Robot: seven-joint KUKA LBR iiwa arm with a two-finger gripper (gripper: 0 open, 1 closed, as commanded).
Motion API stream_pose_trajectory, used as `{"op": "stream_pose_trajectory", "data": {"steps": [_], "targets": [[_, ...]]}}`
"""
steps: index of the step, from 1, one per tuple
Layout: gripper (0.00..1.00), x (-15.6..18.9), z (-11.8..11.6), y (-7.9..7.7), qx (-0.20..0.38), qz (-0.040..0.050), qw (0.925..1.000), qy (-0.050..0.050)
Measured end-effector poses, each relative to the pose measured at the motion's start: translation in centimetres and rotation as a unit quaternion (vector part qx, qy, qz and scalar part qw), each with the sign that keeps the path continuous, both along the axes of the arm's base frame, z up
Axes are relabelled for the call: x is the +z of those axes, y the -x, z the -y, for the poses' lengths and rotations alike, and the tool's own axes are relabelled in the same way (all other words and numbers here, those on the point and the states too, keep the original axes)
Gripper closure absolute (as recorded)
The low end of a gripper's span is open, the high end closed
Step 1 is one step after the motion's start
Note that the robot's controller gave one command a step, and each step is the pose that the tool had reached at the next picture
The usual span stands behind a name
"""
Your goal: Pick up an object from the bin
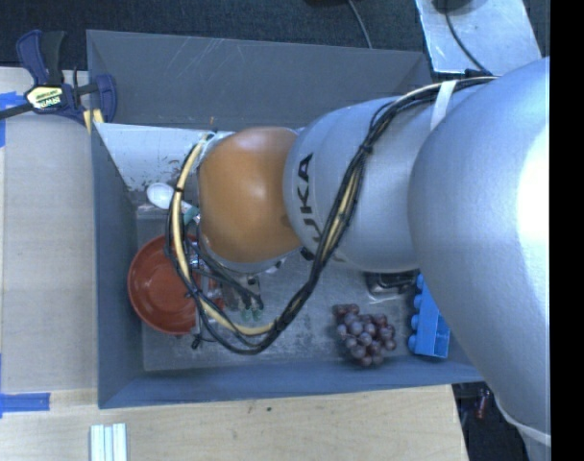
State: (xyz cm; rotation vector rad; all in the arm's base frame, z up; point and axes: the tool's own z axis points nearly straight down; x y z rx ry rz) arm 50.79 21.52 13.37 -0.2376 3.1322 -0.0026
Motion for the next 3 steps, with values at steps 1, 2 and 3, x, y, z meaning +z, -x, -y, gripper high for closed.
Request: {"op": "stream_pose_trajectory", "data": {"steps": [1, 2, 3], "targets": [[0.0, -6.7, 5.1, -1.2, 0.057, -0.0005, 0.9984, 0.001], [0.0, -3.0, 0.1, 1.2, 0.218, 0.0043, 0.976, -0.002], [0.0, -1.8, 3.1, -0.3, 0.118, 0.003, 0.9931, -0.001]]}}
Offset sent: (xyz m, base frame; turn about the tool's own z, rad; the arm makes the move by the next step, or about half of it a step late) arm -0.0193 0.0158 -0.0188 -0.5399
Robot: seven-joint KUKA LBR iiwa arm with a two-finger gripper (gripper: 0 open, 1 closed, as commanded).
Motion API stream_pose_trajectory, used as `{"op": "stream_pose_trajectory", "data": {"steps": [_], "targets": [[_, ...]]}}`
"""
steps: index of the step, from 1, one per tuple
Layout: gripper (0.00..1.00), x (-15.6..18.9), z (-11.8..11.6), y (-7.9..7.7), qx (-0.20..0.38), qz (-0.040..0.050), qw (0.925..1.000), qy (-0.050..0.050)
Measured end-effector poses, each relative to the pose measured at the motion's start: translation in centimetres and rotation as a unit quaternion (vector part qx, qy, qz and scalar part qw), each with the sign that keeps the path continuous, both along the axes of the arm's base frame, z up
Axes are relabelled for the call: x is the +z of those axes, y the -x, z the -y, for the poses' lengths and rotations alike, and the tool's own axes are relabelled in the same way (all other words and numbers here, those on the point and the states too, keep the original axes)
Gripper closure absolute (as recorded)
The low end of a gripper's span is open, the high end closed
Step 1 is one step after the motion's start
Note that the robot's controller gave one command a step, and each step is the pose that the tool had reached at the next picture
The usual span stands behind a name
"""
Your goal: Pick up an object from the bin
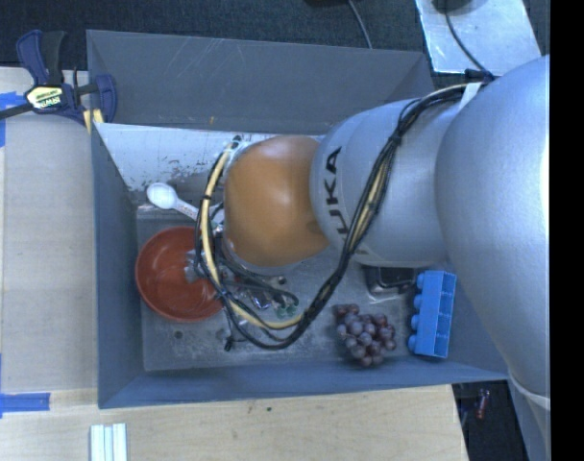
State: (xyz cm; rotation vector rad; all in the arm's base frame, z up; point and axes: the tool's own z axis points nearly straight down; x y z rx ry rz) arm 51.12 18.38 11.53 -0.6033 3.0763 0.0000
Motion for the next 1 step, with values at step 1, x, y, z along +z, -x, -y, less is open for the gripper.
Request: {"op": "stream_pose_trajectory", "data": {"steps": [1], "targets": [[0.0, -0.58, -3.12, -1.04, 0.108, 0.0036, 0.9941, -0.002]]}}
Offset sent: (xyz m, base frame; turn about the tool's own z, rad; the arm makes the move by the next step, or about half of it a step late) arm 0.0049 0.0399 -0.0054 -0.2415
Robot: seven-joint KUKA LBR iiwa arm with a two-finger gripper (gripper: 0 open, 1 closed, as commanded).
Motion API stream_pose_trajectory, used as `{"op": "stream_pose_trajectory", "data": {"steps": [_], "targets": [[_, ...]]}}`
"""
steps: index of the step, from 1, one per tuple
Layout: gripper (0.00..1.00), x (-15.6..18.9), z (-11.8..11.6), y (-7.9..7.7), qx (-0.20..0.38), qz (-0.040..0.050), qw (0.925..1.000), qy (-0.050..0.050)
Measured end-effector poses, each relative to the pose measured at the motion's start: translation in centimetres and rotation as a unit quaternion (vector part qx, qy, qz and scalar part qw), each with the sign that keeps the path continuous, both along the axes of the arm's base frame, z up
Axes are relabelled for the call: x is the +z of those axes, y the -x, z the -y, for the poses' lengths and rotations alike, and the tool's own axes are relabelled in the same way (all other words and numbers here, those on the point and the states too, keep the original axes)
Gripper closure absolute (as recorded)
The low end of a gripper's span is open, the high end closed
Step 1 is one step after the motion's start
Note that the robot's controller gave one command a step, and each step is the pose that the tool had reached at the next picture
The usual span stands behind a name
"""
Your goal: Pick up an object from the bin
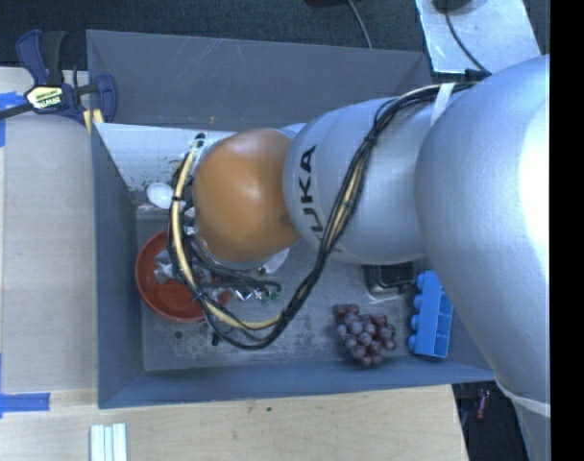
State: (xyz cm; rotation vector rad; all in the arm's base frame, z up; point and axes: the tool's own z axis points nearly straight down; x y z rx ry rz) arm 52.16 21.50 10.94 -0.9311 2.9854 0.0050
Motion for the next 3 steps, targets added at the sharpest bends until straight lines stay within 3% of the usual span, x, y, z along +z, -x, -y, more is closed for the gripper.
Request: {"op": "stream_pose_trajectory", "data": {"steps": [1, 2, 3], "targets": [[0.0, 0.1, -0.7, 0.4, 0.017, -0.0016, 0.9999, 0.002], [1.0, -2.2, 0.5, -1.3, 0.174, 0.0021, 0.9848, 0.003], [1.0, -2.2, 0.5, -1.3, 0.173, 0.0019, 0.9849, 0.003]]}}
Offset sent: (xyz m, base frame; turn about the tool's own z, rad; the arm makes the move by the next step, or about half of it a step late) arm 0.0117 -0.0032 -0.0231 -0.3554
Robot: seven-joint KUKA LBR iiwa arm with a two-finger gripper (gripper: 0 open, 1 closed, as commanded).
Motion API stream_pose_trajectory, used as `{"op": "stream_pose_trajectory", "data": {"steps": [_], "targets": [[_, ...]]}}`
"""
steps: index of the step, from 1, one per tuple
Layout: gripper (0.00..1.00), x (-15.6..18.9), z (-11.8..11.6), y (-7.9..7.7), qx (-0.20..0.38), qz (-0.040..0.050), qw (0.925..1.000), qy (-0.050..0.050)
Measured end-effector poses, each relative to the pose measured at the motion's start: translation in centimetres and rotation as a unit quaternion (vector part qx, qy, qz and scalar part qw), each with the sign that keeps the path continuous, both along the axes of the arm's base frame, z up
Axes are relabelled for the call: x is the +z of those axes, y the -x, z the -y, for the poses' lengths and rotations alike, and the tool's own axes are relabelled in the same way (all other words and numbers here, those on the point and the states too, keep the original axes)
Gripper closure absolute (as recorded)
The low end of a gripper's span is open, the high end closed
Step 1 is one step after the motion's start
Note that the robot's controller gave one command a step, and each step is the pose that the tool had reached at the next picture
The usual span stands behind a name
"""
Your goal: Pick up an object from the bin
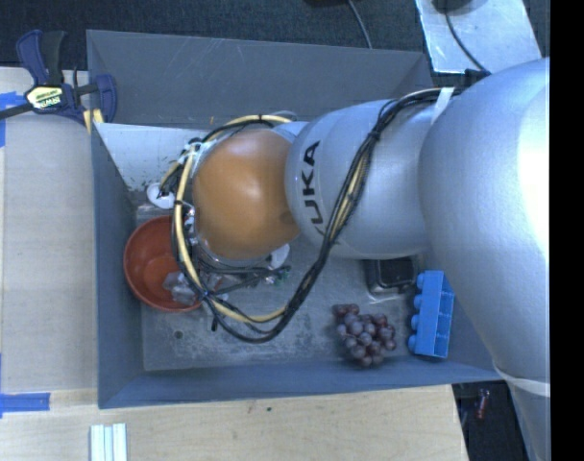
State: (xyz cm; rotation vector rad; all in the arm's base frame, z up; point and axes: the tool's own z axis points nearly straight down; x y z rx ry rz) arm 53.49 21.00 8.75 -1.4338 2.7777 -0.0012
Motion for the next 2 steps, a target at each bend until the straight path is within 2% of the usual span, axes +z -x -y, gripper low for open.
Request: {"op": "stream_pose_trajectory", "data": {"steps": [1, 2], "targets": [[1.0, 9.2, -0.4, 0.0, 0.017, -0.0018, 0.9998, 0.0], [1.0, 12.6, 1.2, -0.9, 0.02, -0.0019, 0.9998, 0.001]]}}
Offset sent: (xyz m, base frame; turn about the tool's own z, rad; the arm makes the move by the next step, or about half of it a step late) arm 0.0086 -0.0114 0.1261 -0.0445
